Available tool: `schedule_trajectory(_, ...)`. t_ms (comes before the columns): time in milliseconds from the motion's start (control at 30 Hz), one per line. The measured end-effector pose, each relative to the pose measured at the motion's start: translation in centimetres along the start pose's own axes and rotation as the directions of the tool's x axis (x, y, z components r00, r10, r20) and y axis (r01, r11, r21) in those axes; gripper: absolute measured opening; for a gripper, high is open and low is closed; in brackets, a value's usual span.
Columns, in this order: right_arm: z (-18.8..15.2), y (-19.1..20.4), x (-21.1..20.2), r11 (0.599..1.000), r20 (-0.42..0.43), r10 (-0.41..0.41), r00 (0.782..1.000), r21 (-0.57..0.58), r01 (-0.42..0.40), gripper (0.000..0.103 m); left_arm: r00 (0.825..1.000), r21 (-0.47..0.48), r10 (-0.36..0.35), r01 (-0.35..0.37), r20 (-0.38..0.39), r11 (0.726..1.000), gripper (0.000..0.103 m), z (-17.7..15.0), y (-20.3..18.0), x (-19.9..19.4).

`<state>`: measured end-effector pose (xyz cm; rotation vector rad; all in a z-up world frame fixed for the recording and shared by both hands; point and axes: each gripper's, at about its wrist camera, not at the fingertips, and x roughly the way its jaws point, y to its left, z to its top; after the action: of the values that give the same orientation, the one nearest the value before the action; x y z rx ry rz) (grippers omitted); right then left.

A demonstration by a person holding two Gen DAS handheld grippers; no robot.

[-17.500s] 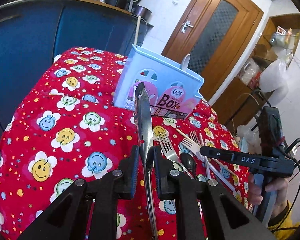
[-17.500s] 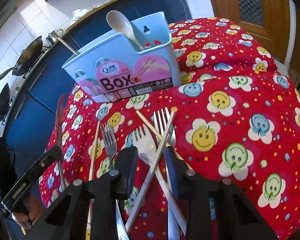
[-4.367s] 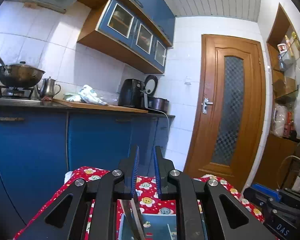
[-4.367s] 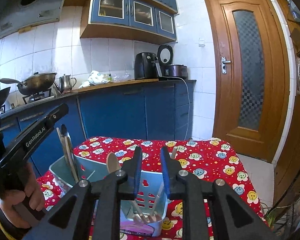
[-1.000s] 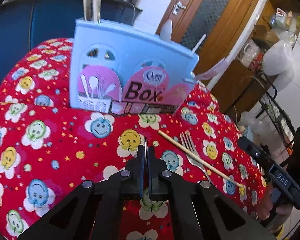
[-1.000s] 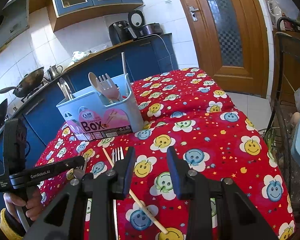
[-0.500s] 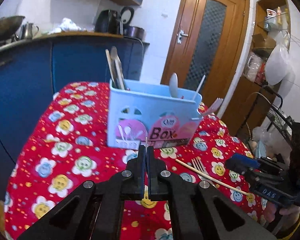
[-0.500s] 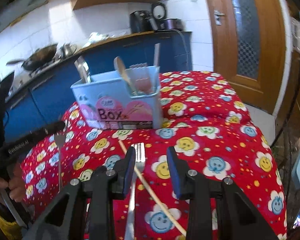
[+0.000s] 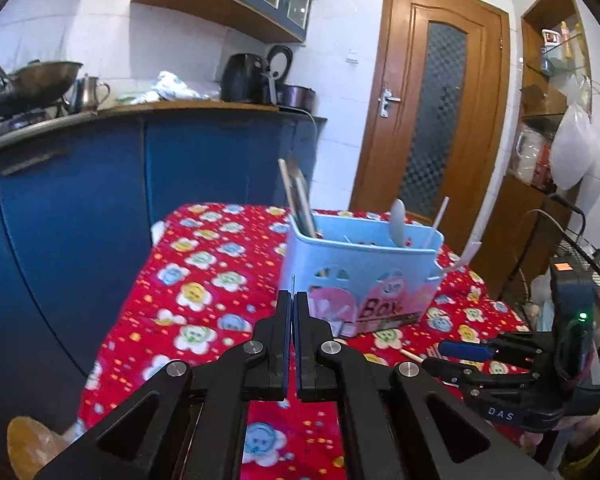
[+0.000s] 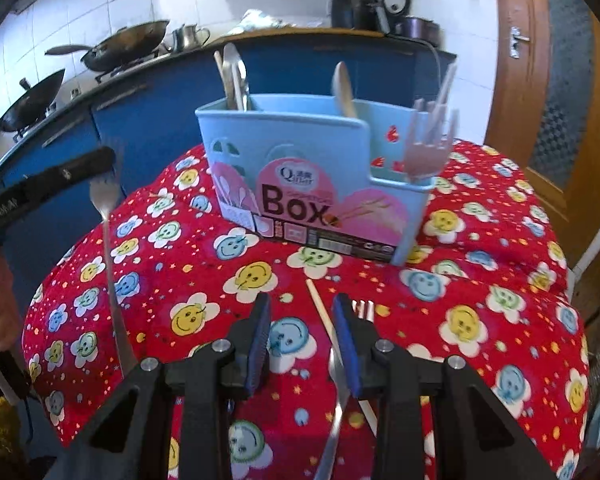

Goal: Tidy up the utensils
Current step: 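Grasp a wooden chopstick with the right tool while the left tool holds the fork, then lift and carry the fork with left tool while right tool carries the chopstick to the holder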

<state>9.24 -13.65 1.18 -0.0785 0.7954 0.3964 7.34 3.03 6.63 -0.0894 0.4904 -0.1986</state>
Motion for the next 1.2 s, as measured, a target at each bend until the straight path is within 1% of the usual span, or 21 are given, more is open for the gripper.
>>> schedule_trajectory(100, 0.4, 0.1, 1.1, 1.000, -0.023, -0.008, 1.000, -0.017, 0.007, 0.030, 1.000, 0.001, 0.009, -0.009, 0.008, 1.000, 0.001, 0.2, 0.6, -0.2)
schedule_trajectory(167, 0.6, 0.1, 1.6, 1.000, -0.038, -0.014, 0.999, -0.026, 0.013, 0.025, 1.000, 0.001, 0.010, -0.010, 0.009, 1.000, 0.001, 0.3, 0.8, -0.2)
schedule_trajectory(267, 0.7, 0.1, 2.6, 1.000, -0.073, -0.007, 0.997, -0.030, 0.005, 0.022, 1.000, -0.001, 0.005, -0.005, 0.012, 1.000, 0.001, 0.4, 1.0, -0.2)
schedule_trajectory(367, 0.8, 0.1, 3.3, 0.998, -0.100, -0.037, 0.994, -0.046, 0.033, 0.019, 1.000, -0.003, -0.002, 0.002, 0.015, 1.000, 0.001, 0.3, 0.9, -0.3)
schedule_trajectory(433, 0.7, 0.0, 3.7, 0.998, -0.115, -0.043, 0.992, -0.050, 0.037, 0.019, 1.000, -0.004, -0.008, 0.008, 0.018, 1.000, 0.001, 0.3, 0.7, -0.4)
schedule_trajectory(533, 0.8, 0.2, 3.9, 0.996, -0.117, -0.058, 0.991, -0.068, 0.050, 0.016, 1.000, 0.000, -0.011, 0.011, 0.025, 1.000, 0.001, 0.2, 0.5, -0.5)
schedule_trajectory(567, 0.8, 0.3, 4.0, 0.996, -0.117, -0.062, 0.991, -0.071, 0.054, 0.013, 1.000, -0.001, -0.011, 0.011, 0.026, 1.000, 0.001, 0.2, 0.5, -0.5)
schedule_trajectory(633, 0.9, 0.3, 4.1, 0.996, -0.113, -0.070, 0.991, -0.071, 0.062, 0.011, 1.000, -0.005, -0.013, 0.013, 0.026, 1.000, 0.001, 0.2, 0.5, -0.5)
schedule_trajectory(700, 0.9, 0.6, 4.3, 0.995, -0.104, -0.080, 0.991, -0.069, 0.073, 0.006, 1.000, -0.009, -0.013, 0.013, 0.026, 1.000, 0.001, 0.2, 0.6, -0.5)
schedule_trajectory(733, 0.8, 0.5, 4.2, 0.995, -0.099, -0.078, 0.992, -0.062, 0.073, 0.006, 1.000, -0.010, -0.013, 0.013, 0.026, 1.000, 0.001, 0.3, 0.6, -0.5)
schedule_trajectory(833, 0.7, 0.3, 3.1, 0.998, -0.051, -0.062, 0.997, -0.026, 0.060, 0.006, 0.999, -0.012, -0.015, 0.015, 0.031, 1.000, 0.001, 0.3, 0.7, -0.6)
schedule_trajectory(967, 0.8, 0.0, 0.0, 0.999, 0.058, -0.040, 0.998, 0.024, 0.039, 0.006, 0.999, -0.017, -0.020, 0.020, 0.044, 1.000, 0.001, 0.4, 0.5, -0.9)
schedule_trajectory(1067, 0.8, -0.1, -2.3, 0.998, 0.134, -0.028, 0.991, 0.054, 0.021, 0.006, 0.998, -0.017, -0.026, 0.027, 0.062, 0.999, 0.001, 0.6, 0.3, -1.3)
schedule_trajectory(1200, 0.8, -0.3, -5.0, 0.995, 0.221, -0.017, 0.975, 0.100, -0.005, 0.006, 0.996, -0.008, -0.030, 0.031, 0.086, 1.000, 0.001, 1.0, -0.2, -2.0)
